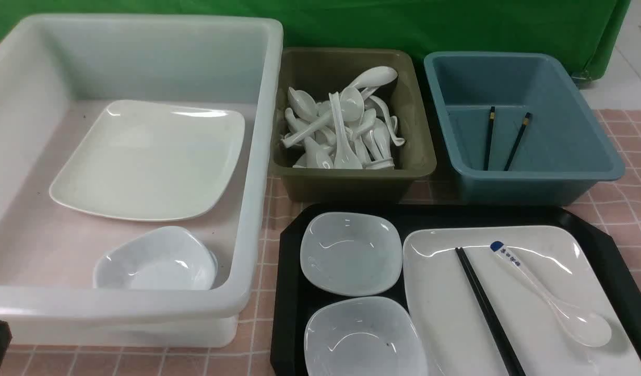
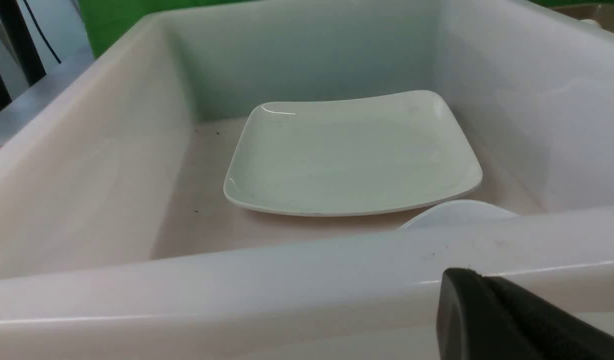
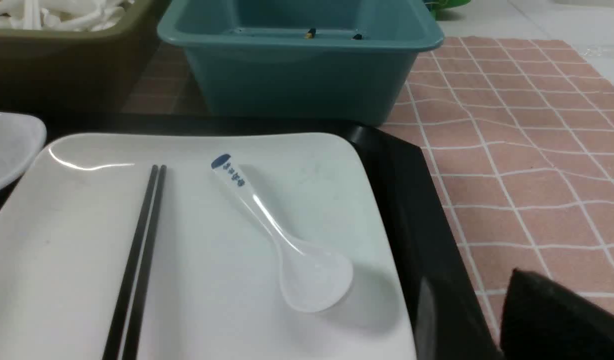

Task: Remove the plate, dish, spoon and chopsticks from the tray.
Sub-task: Use the right arm to grab a soup spoon from the plate

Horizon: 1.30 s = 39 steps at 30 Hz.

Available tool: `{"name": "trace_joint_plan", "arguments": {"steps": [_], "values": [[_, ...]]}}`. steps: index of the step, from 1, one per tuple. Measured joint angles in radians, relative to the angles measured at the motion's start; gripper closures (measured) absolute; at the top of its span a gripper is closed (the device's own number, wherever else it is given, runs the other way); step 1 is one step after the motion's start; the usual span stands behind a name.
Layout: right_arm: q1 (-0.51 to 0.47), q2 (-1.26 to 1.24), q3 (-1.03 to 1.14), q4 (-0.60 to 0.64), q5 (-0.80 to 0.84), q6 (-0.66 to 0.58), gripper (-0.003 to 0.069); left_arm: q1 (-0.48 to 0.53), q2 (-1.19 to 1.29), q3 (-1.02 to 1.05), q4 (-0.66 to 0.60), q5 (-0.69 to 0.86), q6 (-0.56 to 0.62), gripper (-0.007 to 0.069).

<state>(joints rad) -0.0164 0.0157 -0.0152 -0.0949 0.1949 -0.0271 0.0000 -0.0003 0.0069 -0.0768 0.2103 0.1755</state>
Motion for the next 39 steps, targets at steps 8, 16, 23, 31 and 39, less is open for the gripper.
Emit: {"name": "trace_joint_plan", "arguments": {"steps": [8,16,23,31,39], "values": [[0.000,0.000,0.000,0.000,0.000,0.000,0.0418,0.000,0.000,0.000,0.000,0.000,0.000,0.0604],[0.000,0.000,0.000,0.000,0.000,0.000,0.0418,0.000,0.000,0.000,0.049,-0.023,0.000,0.0604],[0.000,0.000,0.000,0.000,0.000,0.000,0.0418,0.000,0.000,0.000,-0.250,-0.261,-0.101,0.0604],[0.000,0.000,0.000,0.000,-0.002,0.000,0.0418,0.000,0.000,0.000,-0.376,-0.571,-0.237,0.0604],[0.000,0.000,0.012,0.191,-0.283,0.336,0.0418,0.000,0.048,-0.211,-0.206,-0.530,-0.467,0.0604]]}}
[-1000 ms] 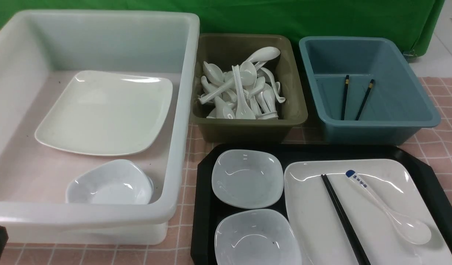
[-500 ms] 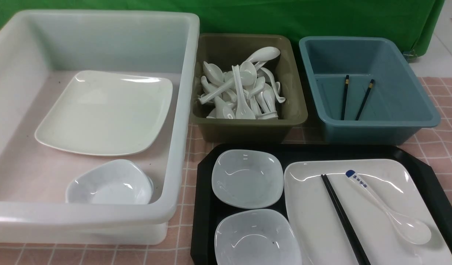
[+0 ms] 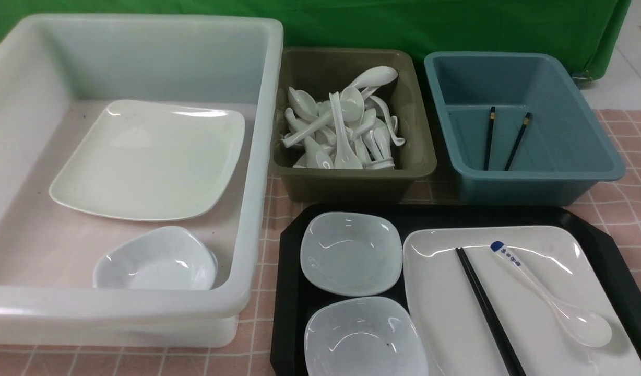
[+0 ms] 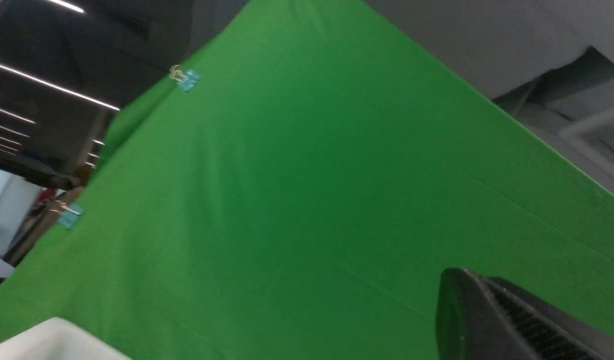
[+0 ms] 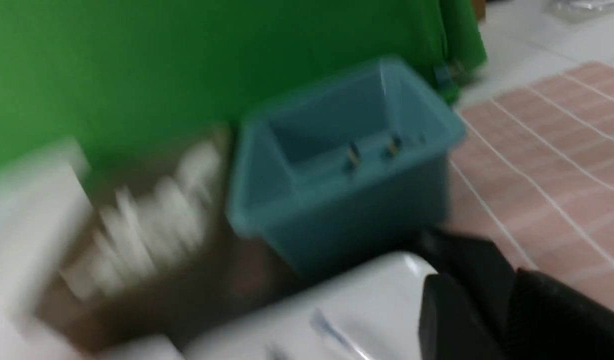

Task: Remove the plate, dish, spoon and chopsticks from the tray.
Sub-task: Use the right arm to grab a soup spoon from the plate

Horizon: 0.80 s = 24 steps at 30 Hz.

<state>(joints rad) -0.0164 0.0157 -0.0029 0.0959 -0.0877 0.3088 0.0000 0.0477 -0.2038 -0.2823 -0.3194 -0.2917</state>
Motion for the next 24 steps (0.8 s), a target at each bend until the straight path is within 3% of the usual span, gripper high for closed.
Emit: {"name": "trace_joint_plan", "arguments": {"steps": [1,4,7,10,12,14,16,20,24], "values": [[0.000,0.000,0.000,0.011,-0.056,0.091,0.0418,0.000,0.042,-0.087,0.061,0.085,-0.004,0.0604],[0.000,0.000,0.000,0.027,-0.133,0.202,0.0420,0.000,0.200,-0.304,0.179,0.380,-0.002,0.0604],[0.000,0.000,0.000,0.031,-0.152,0.234,0.0421,0.000,0.386,-0.476,0.186,0.674,0.054,0.0604],[0.000,0.000,0.000,0.032,-0.168,0.244,0.0421,0.000,0.524,-0.566,0.140,0.845,0.138,0.0604],[0.015,0.001,-0.022,0.034,-0.077,0.255,0.0487,0.000,0.706,-0.643,0.035,1.012,0.292,0.0604],[0.044,0.018,-0.096,0.034,0.088,0.214,0.0580,0.000,0.797,-0.665,-0.047,1.078,0.392,0.0604],[0.096,0.090,-0.220,0.035,0.276,0.118,0.0627,0.000,0.902,-0.674,-0.128,1.100,0.513,0.0604],[0.210,0.317,-0.474,0.034,0.599,-0.027,0.0629,-0.028,1.065,-0.683,-0.262,1.083,0.707,0.0604],[0.296,0.564,-0.673,0.000,0.830,-0.141,0.0629,-0.153,1.159,-0.732,-0.288,1.084,0.749,0.0612]]}}
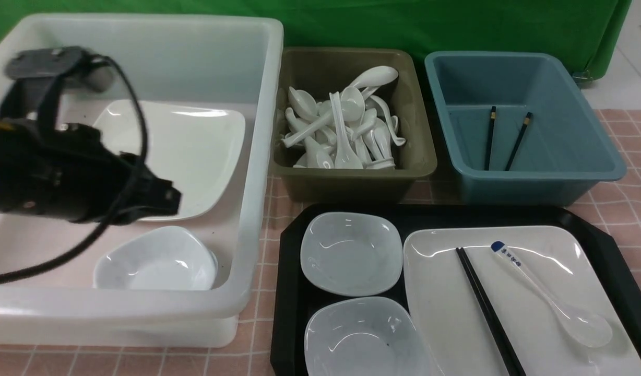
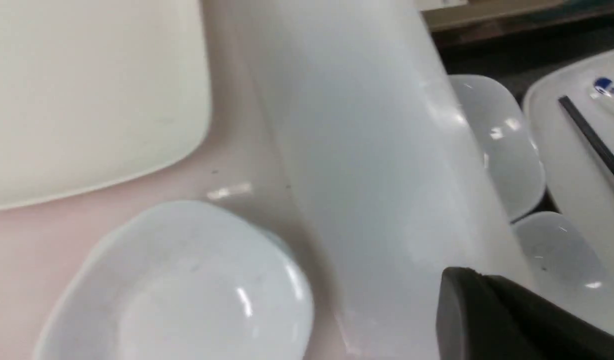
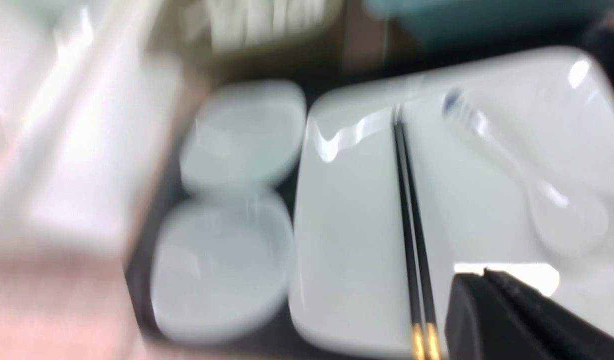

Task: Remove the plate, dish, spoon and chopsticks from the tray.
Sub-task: Use the right arm to grab a soup spoon from the plate

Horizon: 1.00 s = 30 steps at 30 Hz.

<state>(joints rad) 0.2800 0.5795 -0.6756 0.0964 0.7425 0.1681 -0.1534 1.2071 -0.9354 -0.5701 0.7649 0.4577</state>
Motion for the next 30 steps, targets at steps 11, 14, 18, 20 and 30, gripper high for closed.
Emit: {"name": "trace_joint_plan", "arguments": {"steps": [11,14,18,20,30], "values": [[0.035,0.693,-0.355,-0.234,0.099,-0.142,0.0389,-0.479,0.251,-0.382,0.134,0.084,-0.118,0.0635],[0.035,0.799,-0.400,-0.257,0.071,-0.154,0.0270,-0.519,0.301,-0.428,0.137,0.084,-0.120,0.0635],[0.035,1.038,-0.491,-0.293,0.030,-0.156,0.0127,-0.550,0.391,-0.479,0.155,0.083,-0.120,0.0635],[0.035,1.114,-0.526,-0.310,0.026,-0.154,0.0116,-0.550,0.421,-0.483,0.176,0.082,-0.120,0.0632],[-0.016,1.353,-0.637,-0.329,0.029,-0.116,0.0110,-0.550,0.470,-0.483,0.226,0.032,-0.120,0.0628]]}}
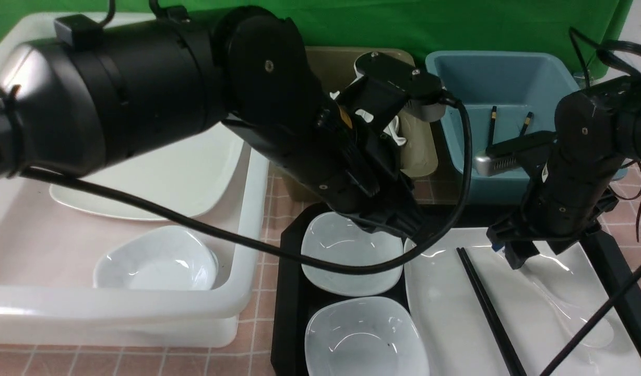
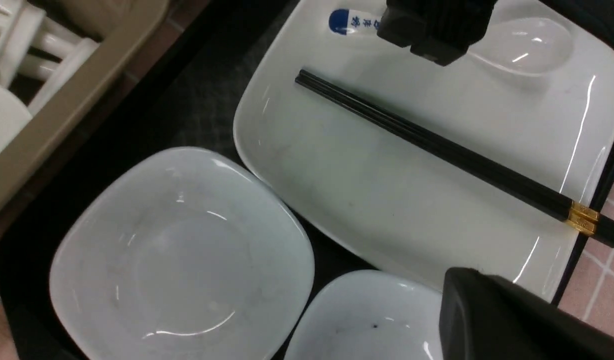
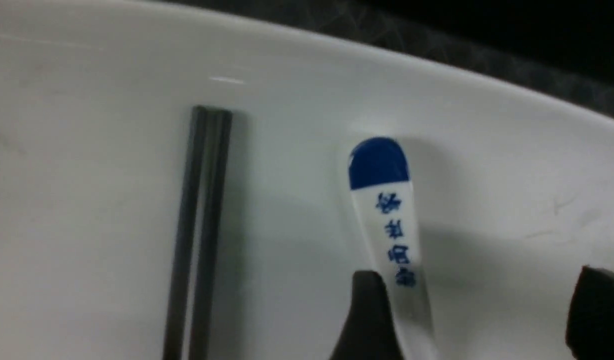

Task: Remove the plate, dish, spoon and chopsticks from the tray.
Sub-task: Use the right arm to grab a soup spoon from the plate

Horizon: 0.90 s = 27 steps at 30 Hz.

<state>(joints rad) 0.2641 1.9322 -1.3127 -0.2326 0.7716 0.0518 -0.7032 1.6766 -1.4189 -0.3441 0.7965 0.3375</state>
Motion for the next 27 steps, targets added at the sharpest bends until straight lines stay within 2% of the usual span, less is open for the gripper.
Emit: {"name": "trace_joint_plan", "arguments": {"steps": [7,9,11,12,13,14,16,21,27], "values": [[-0.003,0.034,-0.005,0.050,0.002,-0.006,0.0110,0.000,0.000,0.000,0.000,-0.042,0.000,0.0628],[-0.003,0.039,-0.006,0.056,0.002,-0.007,0.0144,0.000,0.000,0.000,0.000,-0.046,0.000,0.0627],[-0.003,0.041,-0.006,0.060,0.003,-0.007,0.0229,0.000,0.000,0.000,0.001,-0.046,0.000,0.0627],[-0.003,0.042,-0.006,0.060,0.006,-0.007,0.0311,0.000,0.000,0.000,0.001,-0.046,0.000,0.0627],[-0.003,0.042,-0.006,0.060,0.007,-0.007,0.0326,0.000,0.000,0.000,0.001,-0.046,0.000,0.0627],[-0.003,0.043,-0.006,0.062,0.009,-0.008,0.0446,0.000,0.000,0.000,0.001,-0.052,0.000,0.0627],[-0.003,0.043,-0.006,0.065,0.013,-0.007,0.0503,0.000,0.000,0.000,0.001,-0.064,0.000,0.0627],[-0.003,0.041,-0.006,0.069,0.050,-0.013,0.0492,0.000,0.000,0.000,0.001,-0.090,-0.001,0.0627],[-0.003,-0.073,-0.006,0.146,0.106,-0.069,0.0492,0.000,-0.004,0.000,0.006,-0.090,-0.012,0.0627]]}}
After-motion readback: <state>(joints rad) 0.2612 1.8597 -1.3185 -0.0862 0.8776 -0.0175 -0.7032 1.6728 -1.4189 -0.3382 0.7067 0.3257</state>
